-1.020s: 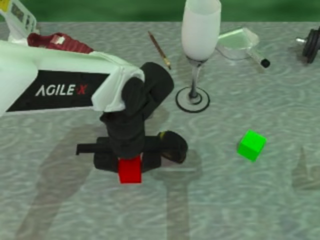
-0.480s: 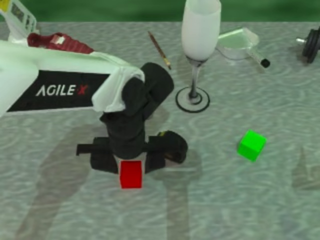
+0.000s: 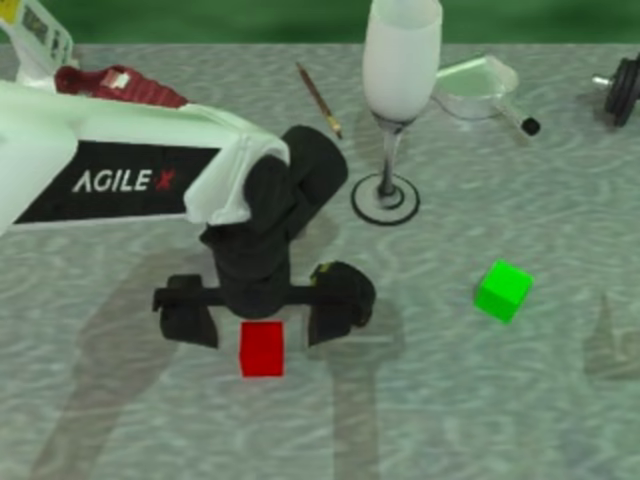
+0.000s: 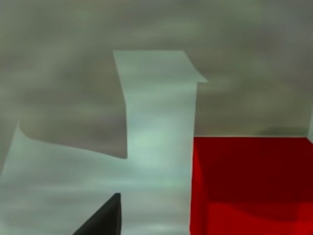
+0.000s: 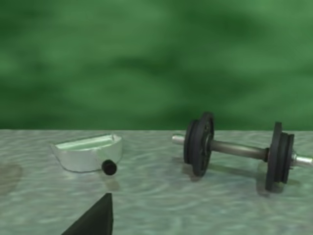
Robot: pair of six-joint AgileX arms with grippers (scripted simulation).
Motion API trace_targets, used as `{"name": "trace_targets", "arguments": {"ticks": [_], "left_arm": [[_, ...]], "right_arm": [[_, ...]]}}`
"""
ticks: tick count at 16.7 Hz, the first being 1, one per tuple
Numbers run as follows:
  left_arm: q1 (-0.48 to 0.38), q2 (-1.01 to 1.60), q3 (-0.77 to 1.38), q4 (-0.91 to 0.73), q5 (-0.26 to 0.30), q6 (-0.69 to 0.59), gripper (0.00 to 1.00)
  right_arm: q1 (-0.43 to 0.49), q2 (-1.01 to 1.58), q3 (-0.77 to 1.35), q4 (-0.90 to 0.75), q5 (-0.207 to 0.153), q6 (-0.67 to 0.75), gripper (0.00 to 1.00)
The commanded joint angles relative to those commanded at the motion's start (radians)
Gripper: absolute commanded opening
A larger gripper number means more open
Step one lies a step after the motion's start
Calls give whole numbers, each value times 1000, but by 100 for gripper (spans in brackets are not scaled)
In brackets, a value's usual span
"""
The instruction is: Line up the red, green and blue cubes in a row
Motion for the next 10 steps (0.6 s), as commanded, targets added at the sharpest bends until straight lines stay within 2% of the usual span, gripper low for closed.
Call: {"name": "trace_targets", "arguments": {"ticks": [5,10], "left_arm": [[-1,-6,14,-18,0,0,100],[9,-69,117,-195,0,-7,100]], "right_arm": [[0,0,0,0,0,0,100],[0,0,0,0,0,0,100]]}}
